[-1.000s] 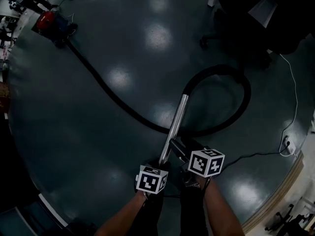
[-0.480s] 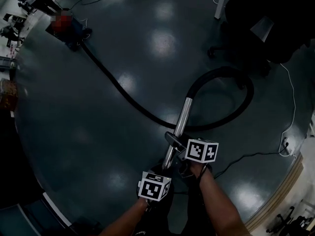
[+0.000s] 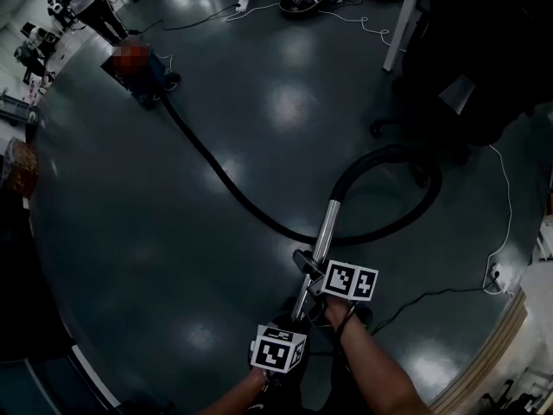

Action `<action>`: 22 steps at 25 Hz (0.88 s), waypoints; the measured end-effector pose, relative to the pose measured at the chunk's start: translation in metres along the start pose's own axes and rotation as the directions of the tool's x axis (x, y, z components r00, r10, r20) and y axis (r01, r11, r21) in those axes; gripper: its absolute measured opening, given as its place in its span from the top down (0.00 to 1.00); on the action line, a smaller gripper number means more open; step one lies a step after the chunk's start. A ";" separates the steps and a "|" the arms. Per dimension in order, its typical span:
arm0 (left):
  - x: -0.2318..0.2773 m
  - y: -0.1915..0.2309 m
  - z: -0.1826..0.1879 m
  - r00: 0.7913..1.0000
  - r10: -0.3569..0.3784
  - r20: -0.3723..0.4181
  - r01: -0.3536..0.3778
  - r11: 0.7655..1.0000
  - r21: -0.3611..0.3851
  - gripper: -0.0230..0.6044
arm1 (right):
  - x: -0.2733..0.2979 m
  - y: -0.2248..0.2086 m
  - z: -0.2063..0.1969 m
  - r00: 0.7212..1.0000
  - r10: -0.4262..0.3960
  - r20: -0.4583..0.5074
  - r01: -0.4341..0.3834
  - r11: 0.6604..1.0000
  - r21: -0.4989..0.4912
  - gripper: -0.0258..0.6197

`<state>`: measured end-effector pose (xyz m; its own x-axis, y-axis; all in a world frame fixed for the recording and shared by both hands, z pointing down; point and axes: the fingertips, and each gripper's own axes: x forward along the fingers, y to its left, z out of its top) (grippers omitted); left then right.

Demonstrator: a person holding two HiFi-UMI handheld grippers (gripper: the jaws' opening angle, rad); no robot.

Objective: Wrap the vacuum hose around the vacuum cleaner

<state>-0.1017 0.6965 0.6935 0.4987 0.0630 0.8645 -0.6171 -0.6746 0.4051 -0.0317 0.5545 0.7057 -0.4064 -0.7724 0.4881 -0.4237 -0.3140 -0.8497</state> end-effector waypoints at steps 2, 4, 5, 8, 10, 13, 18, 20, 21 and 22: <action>-0.009 -0.002 0.004 1.000 0.003 0.014 -0.003 1.000 -0.001 0.69 | -0.003 0.011 0.002 1.000 0.003 0.011 -0.003 1.000 0.012 0.75; -0.017 -0.004 0.008 0.999 -0.004 0.033 0.004 1.000 -0.004 0.69 | -0.007 0.021 0.007 1.000 0.003 0.028 -0.003 1.000 0.021 0.76; -0.020 -0.006 0.011 0.999 -0.013 0.048 0.013 1.000 -0.006 0.69 | -0.009 0.027 0.010 0.999 0.004 0.036 -0.004 1.000 0.018 0.77; -0.029 -0.015 0.022 0.993 -0.061 0.103 0.062 0.998 -0.009 0.69 | -0.017 0.043 0.020 0.999 0.012 0.048 -0.011 1.000 -0.024 0.78; -0.033 -0.024 0.030 0.986 -0.094 0.136 0.096 0.995 -0.009 0.69 | -0.023 0.053 0.027 0.999 0.016 0.043 -0.013 0.998 -0.058 0.78; -0.041 -0.039 0.044 0.977 -0.111 0.181 0.107 0.994 0.035 0.69 | -0.037 0.073 0.040 0.999 0.029 0.019 -0.027 0.994 -0.105 0.78; -0.064 -0.040 0.072 0.967 -0.112 0.228 0.085 0.989 0.125 0.69 | -0.060 0.120 0.058 0.997 0.047 -0.054 -0.060 0.960 -0.273 0.80; -0.076 -0.037 0.083 0.964 -0.126 0.234 0.090 0.983 0.158 0.69 | -0.068 0.137 0.063 0.997 0.048 -0.066 -0.067 0.944 -0.323 0.80; -0.083 -0.037 0.089 0.962 -0.132 0.238 0.091 0.980 0.178 0.69 | -0.071 0.145 0.066 0.997 0.051 -0.063 -0.069 0.939 -0.336 0.80; -0.091 -0.037 0.094 0.960 -0.138 0.243 0.091 0.976 0.198 0.69 | -0.074 0.154 0.070 0.997 0.053 -0.055 -0.069 0.937 -0.342 0.80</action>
<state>-0.0665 0.6465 0.5722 0.7121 -0.0248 0.7016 -0.4367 -0.7981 0.4151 -0.0097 0.5248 0.5246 -0.4721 -0.7567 0.4522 -0.6458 -0.0522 -0.7617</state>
